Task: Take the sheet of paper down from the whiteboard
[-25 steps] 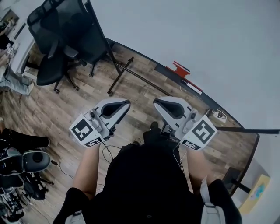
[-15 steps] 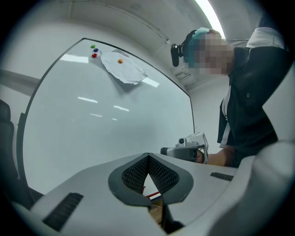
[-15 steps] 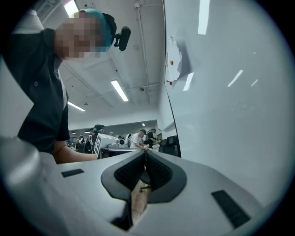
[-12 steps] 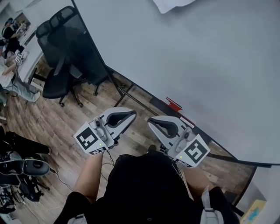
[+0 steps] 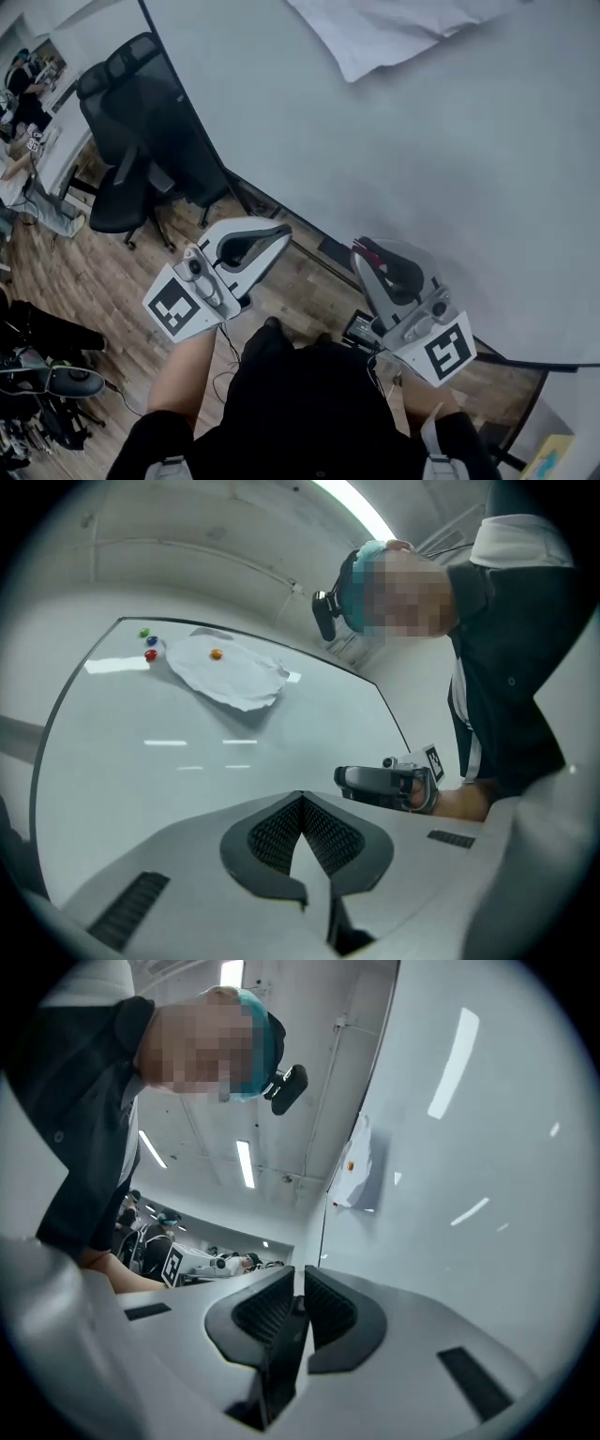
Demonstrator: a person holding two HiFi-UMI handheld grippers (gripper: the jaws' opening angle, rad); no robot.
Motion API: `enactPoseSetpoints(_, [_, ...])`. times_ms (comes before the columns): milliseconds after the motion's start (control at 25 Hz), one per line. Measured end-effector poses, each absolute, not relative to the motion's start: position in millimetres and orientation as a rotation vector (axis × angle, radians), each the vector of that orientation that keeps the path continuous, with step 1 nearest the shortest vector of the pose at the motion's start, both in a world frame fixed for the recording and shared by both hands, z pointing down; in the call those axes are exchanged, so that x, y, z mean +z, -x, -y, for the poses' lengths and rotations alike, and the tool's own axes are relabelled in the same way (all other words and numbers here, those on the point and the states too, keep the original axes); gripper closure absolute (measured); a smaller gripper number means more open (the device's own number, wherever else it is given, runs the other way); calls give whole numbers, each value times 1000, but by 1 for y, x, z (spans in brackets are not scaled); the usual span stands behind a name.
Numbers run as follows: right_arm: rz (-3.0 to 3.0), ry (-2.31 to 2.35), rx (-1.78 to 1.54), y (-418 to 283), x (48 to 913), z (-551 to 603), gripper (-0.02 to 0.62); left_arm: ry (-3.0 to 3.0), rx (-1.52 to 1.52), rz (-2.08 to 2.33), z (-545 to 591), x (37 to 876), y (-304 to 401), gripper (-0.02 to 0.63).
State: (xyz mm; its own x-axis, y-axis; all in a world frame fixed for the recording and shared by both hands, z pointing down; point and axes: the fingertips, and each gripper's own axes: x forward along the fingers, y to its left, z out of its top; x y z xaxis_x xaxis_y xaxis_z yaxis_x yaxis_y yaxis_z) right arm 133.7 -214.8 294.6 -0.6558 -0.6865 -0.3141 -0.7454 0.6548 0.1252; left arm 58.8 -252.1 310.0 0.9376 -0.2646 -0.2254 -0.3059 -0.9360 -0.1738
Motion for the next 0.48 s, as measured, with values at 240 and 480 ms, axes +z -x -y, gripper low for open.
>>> enactPoseSetpoints(240, [-2646, 1289, 650, -135, 221, 221, 571, 2790, 339, -315, 276, 227, -52, 600])
enactPoseSetpoints(480, [-2650, 1466, 997, -132, 141, 223, 569, 2635, 416, -283, 289, 143, -44, 600])
